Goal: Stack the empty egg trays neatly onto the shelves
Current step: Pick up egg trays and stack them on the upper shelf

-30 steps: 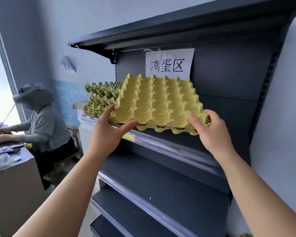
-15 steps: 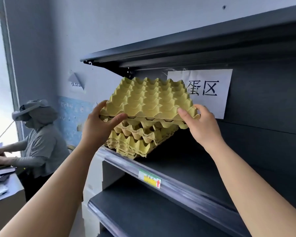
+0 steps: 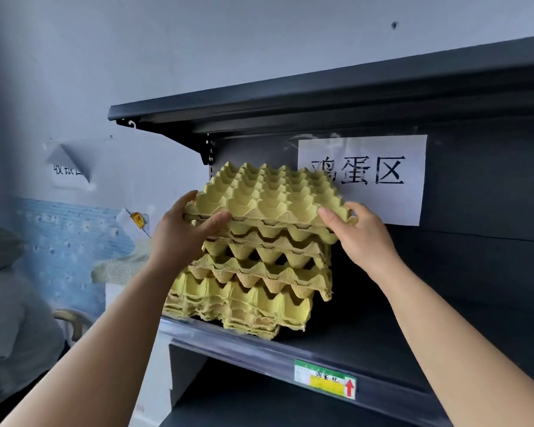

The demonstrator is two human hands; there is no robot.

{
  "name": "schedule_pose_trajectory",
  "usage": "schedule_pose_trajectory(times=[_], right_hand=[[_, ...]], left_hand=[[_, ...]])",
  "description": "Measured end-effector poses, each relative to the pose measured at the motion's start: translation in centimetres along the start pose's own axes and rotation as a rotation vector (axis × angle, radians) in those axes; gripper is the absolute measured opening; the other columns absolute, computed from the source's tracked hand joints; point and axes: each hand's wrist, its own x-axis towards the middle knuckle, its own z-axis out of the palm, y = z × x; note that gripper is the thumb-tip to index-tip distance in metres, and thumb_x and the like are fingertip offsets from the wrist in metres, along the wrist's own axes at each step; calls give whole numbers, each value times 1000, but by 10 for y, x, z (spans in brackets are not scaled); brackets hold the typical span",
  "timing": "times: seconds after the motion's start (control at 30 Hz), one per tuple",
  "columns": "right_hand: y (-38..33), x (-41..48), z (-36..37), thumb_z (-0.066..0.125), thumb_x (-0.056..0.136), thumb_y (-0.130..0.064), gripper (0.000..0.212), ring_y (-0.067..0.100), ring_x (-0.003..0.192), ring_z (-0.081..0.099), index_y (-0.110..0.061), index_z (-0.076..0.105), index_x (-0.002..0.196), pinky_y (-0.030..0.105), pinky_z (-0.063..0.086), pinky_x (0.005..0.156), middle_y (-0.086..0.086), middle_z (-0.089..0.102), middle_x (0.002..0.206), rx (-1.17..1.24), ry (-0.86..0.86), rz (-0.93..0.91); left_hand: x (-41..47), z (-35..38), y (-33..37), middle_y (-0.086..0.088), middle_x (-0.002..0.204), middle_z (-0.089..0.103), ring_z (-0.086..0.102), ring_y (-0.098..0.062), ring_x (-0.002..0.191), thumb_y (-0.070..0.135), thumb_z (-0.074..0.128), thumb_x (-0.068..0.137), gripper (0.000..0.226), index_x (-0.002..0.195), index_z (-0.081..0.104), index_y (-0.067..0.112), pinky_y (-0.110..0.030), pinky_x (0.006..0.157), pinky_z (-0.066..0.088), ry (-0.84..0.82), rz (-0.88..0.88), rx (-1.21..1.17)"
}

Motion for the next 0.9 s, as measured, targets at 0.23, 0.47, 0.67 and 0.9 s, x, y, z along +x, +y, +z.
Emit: schedule_pose_trajectory(times=[0.23, 0.47, 0.67, 0.9], right_hand=[[-13, -3, 21, 50, 79, -73, 82, 26, 125, 48, -19, 42, 140, 43, 43, 101, 7, 48, 140, -40, 22, 66], [-26, -3, 34, 48, 80, -73, 84, 25, 124, 49, -16, 42, 142, 37, 44, 95, 7, 51, 138, -124, 7, 50], [-27, -13, 29, 45, 81, -73, 82, 27, 126, 46, -18, 41, 143, 39, 43, 100, 9, 50, 139, -205, 16, 43], [-31, -51, 12, 54, 88, -56, 55, 25, 113, 52, -23, 53, 132, 37, 45, 92, 7, 54, 127, -296, 88, -72]], left_hand=[[21, -4, -20, -1, 112, 69, 63, -26, 106, 89, 53, 58, 99, 136, 47, 27, -53, 101, 43, -54, 11, 180], [22, -6, -37, -4, 115, 67, 57, -30, 114, 84, 48, 61, 93, 131, 51, 22, -52, 103, 38, -37, -29, 181], [16, -4, -34, -6, 137, 56, 41, -33, 130, 69, 59, 78, 79, 139, 47, 20, -49, 107, 27, 33, 46, 254], [-33, 11, -8, -5, 130, 60, 49, -32, 121, 48, 62, 86, 51, 127, 61, 15, -50, 99, 36, 125, 399, 251]])
